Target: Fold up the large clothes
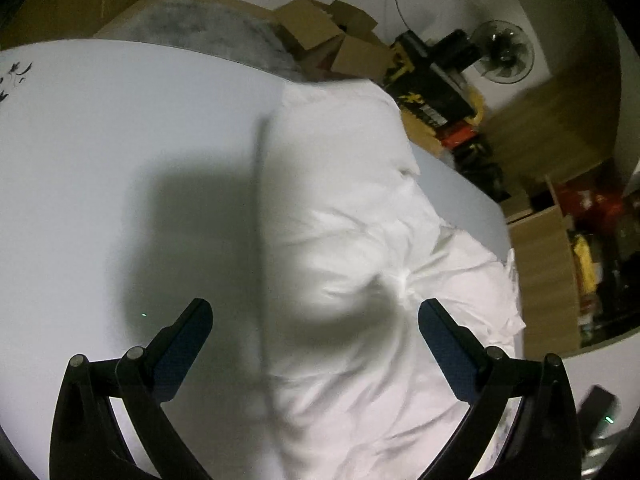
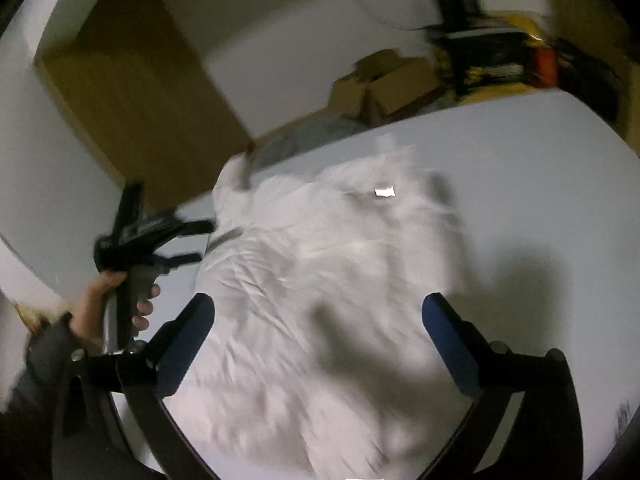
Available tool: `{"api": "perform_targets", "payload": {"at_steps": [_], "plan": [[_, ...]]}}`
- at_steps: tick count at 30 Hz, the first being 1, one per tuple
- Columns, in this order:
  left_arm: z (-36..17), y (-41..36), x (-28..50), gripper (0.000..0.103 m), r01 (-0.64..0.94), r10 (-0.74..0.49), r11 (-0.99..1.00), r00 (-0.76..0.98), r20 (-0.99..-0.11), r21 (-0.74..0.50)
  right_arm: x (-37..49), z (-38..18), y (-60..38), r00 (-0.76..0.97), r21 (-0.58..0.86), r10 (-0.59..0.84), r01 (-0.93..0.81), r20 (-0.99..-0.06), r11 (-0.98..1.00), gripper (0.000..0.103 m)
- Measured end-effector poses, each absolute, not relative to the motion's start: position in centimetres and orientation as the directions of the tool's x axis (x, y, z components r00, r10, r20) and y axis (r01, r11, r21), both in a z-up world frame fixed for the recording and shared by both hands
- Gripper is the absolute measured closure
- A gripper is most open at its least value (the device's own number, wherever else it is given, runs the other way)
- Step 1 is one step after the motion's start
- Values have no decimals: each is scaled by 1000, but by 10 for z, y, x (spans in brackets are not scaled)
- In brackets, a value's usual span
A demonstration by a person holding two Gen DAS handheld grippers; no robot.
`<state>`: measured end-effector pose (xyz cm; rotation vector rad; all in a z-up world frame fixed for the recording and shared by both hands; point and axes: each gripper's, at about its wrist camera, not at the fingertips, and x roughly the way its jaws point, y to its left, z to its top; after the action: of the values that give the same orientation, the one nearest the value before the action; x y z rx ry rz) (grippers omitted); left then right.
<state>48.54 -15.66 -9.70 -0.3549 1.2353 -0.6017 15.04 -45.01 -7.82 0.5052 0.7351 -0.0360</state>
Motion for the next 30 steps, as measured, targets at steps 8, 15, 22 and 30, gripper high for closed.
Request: {"api": "perform_targets", "payload": {"at_steps": [8,15,22,30], "plan": [[-119,-147,508,0,206,-746,663,107,-657,-720,106,-157,-491,611,634,336,373,-717,677,0],[-128,-176,513,0,232,-774,625,58,-631,-745,118,-179,-480,615,723,439,341,-655,601,0],[-146,-201,537,0,242,-779,616,46,-625,-750,138,-190,-472,604,739,470,333,-644,585,0],[-143,-222,526,7,251,-733,670,76,-676,-698,171,-187,-444,598,691,434,303,-674,656,8]]}}
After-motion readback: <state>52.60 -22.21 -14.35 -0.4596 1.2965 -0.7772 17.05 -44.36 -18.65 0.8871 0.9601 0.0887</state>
